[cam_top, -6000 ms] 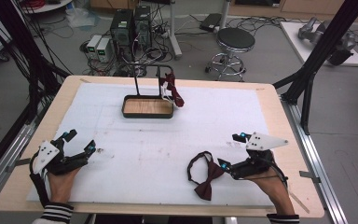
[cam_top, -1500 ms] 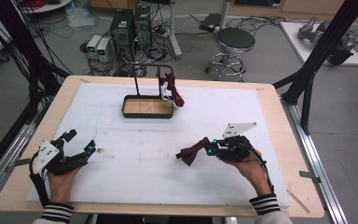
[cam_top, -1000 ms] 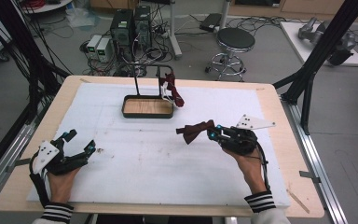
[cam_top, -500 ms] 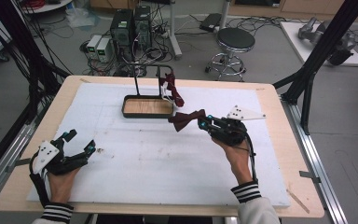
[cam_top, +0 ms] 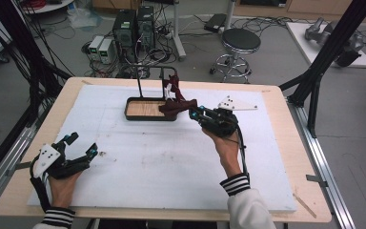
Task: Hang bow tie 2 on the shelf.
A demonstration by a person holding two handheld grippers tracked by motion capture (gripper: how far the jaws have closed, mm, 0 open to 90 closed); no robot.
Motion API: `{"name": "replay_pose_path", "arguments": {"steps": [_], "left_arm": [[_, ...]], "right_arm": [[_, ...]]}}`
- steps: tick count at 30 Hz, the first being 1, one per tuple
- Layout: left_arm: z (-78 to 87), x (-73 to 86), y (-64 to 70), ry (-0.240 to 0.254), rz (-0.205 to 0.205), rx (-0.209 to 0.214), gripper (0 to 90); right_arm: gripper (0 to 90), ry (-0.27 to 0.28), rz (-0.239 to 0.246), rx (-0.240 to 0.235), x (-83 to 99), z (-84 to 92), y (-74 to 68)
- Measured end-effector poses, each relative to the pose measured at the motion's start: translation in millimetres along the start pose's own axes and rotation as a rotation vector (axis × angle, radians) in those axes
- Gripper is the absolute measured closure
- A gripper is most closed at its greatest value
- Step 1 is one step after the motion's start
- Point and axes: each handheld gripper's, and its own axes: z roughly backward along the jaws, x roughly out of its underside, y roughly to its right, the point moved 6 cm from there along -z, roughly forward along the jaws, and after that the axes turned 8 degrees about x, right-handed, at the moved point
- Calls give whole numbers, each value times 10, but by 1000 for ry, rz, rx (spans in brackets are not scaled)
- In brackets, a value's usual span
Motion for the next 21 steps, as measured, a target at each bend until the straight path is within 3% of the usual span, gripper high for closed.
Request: {"name": "replay_pose_path", "arguments": {"steps": [8,21], "left_arm": [[-1,0,0,1,0,0,163],[0,0,-1,0,1,1,163]], "right_arm": [[784,16,-22,16,-123,-158,-25],[784,46,-12,13,-347,-442,-127]]}}
